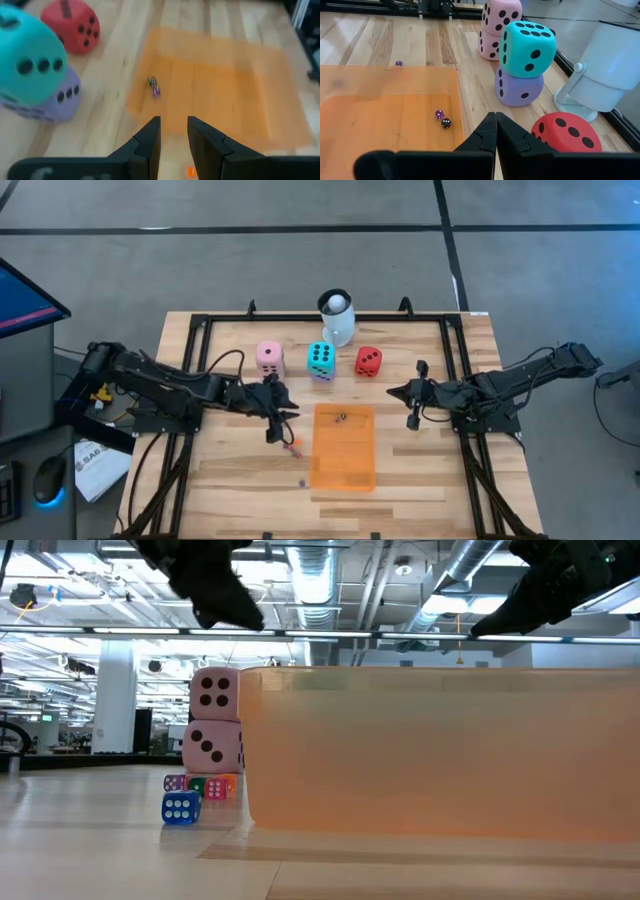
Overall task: Pick & Place Dice
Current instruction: Put the small orange dice into the orange bin
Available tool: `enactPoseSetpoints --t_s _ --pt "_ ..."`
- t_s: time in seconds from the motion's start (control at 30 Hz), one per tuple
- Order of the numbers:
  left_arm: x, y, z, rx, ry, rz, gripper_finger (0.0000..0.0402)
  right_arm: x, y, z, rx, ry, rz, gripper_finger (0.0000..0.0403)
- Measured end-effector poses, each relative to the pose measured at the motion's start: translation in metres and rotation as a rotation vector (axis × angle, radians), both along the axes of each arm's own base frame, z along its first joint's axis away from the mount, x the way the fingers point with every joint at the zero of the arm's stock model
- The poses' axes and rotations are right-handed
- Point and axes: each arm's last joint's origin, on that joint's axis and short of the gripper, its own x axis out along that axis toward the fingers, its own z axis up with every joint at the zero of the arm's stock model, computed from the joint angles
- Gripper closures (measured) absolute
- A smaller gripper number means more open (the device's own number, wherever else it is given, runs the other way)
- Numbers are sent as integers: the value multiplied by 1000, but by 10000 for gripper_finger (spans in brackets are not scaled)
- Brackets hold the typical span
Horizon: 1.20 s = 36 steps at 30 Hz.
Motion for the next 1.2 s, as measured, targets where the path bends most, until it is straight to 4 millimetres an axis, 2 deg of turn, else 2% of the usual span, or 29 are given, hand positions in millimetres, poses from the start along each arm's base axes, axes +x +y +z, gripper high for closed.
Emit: enactPoseSetpoints --t_s 0.13,0.33,0.7,0.93,1.03,1.2 --pt "-5 -7 -5 15 66 -30 316 0 0 0 0 0 0 403" --pt "-7 -16 -5 21 66 -70 307 0 0 0 0 0 0 403" --pt "-7 -17 -7 20 67 -44 213 0 0 0 0 -1 0 403" --pt "-6 -17 -6 -1 53 -27 187 0 0 0 1 -1 0 403" --pt "-2 -21 -15 7 91 -34 186 0 0 0 0 -1 0 403" --pt "12 -34 -44 33 172 -64 186 0 0 0 0 -1 0 403"
